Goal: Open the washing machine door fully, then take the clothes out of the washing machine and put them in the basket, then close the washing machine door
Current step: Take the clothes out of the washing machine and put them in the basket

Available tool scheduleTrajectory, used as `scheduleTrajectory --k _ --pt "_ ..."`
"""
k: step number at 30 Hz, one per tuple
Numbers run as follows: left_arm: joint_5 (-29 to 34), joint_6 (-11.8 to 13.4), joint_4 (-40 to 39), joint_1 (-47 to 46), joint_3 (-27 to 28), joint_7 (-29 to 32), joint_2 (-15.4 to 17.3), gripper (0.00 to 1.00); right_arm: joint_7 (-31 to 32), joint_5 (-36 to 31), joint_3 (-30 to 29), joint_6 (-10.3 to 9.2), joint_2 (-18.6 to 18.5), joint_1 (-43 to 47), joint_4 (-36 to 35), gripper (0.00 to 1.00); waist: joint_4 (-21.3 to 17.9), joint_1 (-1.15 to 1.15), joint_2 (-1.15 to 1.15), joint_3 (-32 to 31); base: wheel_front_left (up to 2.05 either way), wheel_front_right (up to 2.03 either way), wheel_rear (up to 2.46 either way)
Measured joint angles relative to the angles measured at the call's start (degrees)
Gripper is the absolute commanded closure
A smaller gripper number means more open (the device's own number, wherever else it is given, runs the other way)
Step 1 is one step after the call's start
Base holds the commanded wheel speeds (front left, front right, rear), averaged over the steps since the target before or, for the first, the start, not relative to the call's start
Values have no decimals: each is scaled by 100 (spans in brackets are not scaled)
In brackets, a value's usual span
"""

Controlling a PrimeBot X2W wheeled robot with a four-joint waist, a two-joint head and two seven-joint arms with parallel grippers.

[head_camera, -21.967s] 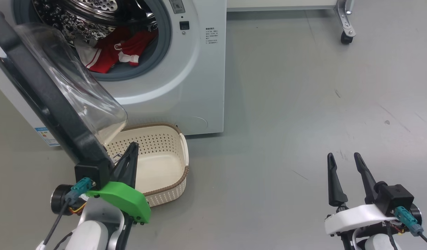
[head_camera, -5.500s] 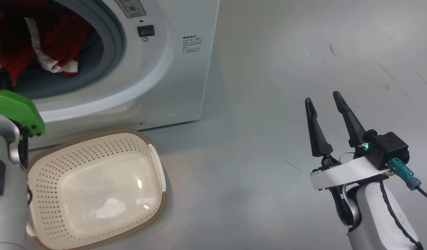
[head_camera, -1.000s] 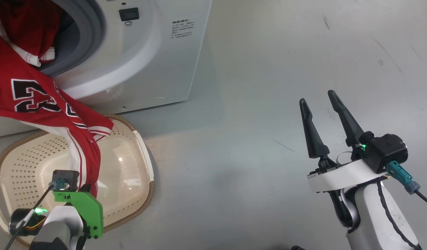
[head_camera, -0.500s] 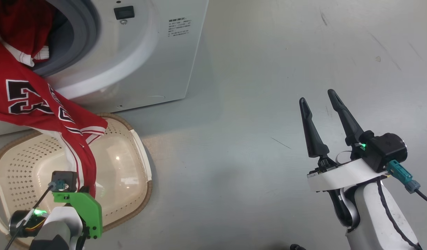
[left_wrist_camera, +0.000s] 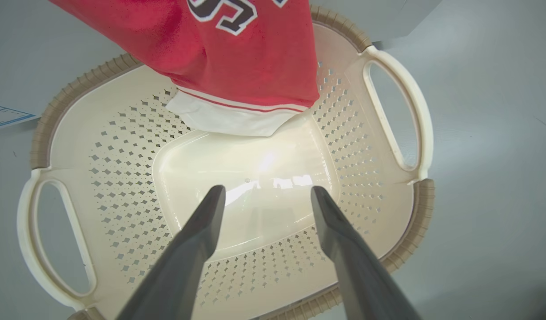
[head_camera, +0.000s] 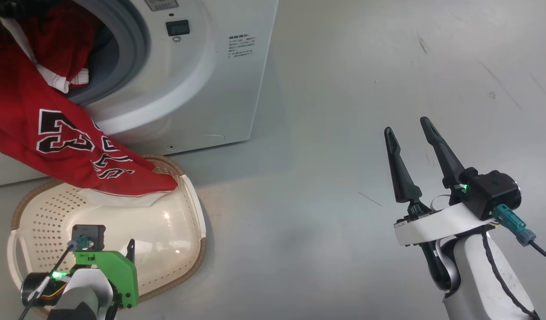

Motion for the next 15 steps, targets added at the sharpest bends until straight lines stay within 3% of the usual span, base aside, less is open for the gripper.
scheduleTrajectory --k 15 --pt "-147 -58 -145 -222 78 -1148 -131 0 0 -42 -187 0 -2 81 105 0 428 0 0 -702 0 0 0"
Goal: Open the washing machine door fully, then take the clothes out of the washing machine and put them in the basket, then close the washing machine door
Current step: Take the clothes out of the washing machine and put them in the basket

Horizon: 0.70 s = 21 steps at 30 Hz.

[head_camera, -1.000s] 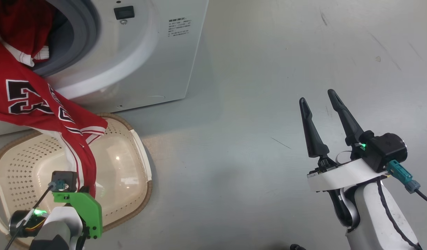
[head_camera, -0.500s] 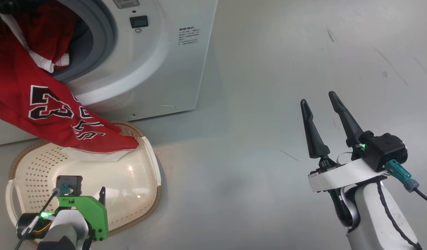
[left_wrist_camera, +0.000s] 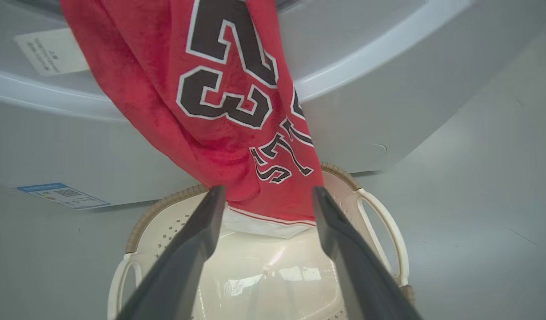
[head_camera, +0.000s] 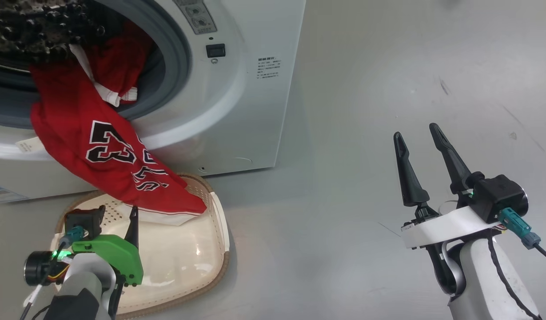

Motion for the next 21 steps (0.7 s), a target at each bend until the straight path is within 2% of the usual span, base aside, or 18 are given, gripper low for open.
scheduleTrajectory --k 15,21 --pt "-68 -92 -633 16 31 -149 -59 0 0 0 -89 0 0 380 44 0 512 0 0 -720 0 0 0" --pt "-156 -92 -1190 182 169 -149 -74 0 0 0 -31 1 0 447 33 0 626 0 0 -870 0 0 0"
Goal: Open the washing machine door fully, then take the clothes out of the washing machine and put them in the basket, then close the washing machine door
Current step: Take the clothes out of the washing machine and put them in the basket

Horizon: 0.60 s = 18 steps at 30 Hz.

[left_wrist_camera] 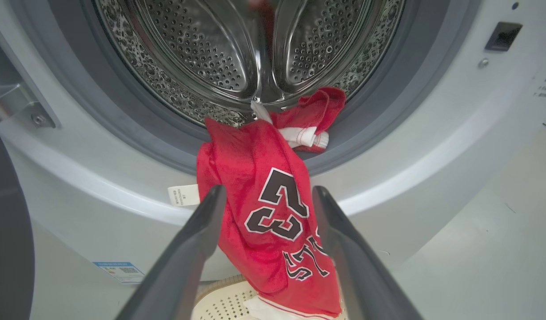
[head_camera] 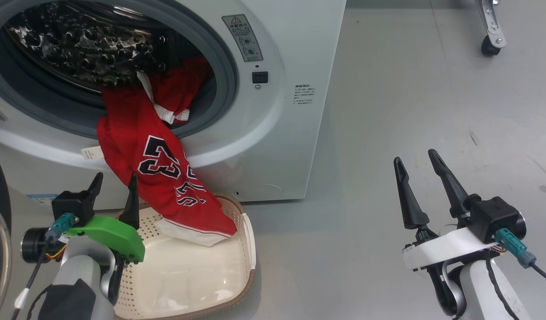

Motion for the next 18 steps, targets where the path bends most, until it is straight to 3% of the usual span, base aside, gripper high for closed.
scheduleTrajectory --k 18 --pt "-34 26 -1308 732 219 -1 -97 0 0 0 -1 0 0 125 -65 0 10 0 0 2 0 0 0"
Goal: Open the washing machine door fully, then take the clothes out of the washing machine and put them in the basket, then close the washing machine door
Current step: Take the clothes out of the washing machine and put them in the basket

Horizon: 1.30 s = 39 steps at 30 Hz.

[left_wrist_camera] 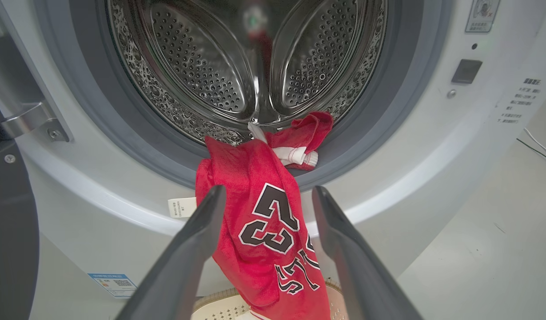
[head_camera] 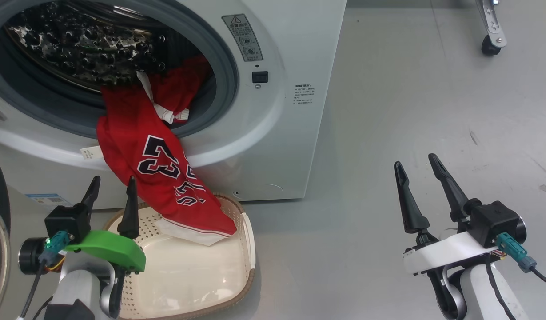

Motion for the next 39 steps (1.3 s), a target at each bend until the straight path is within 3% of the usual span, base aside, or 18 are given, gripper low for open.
scheduleTrajectory --k 28,39 --pt "0 75 -662 382 -35 0 -34 0 0 1 57 1 -1 1 -42 0 -132 0 0 205 0 0 0" --pt "-23 132 -745 386 51 0 -34 0 0 0 189 2 0 -10 -146 0 -266 0 0 550 0 0 0"
